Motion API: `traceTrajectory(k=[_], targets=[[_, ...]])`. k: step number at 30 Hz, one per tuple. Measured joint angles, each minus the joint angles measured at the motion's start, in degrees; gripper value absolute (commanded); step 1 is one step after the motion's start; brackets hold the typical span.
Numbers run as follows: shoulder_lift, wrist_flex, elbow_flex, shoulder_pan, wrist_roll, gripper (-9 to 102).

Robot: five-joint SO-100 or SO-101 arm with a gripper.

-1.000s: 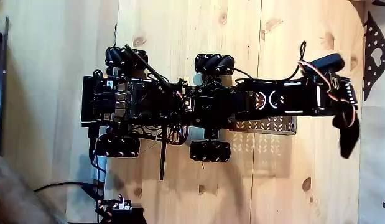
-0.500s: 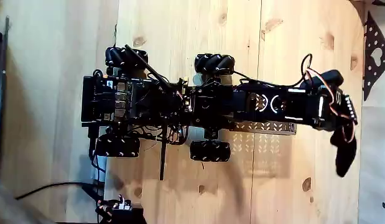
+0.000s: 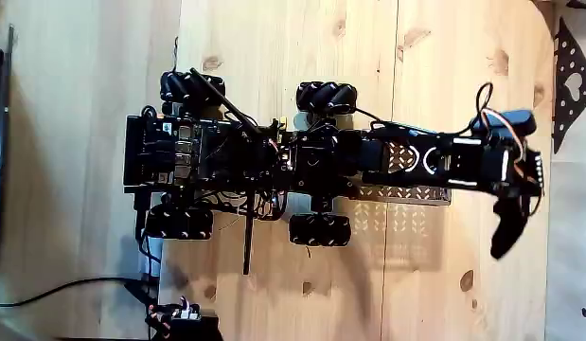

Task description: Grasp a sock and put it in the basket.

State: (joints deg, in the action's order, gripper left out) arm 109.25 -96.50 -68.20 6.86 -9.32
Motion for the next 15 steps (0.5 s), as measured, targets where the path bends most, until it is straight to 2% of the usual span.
traceTrajectory(k=[15], targets=[[-10.37,0.00,-3.69,7.03,-0.26,0]])
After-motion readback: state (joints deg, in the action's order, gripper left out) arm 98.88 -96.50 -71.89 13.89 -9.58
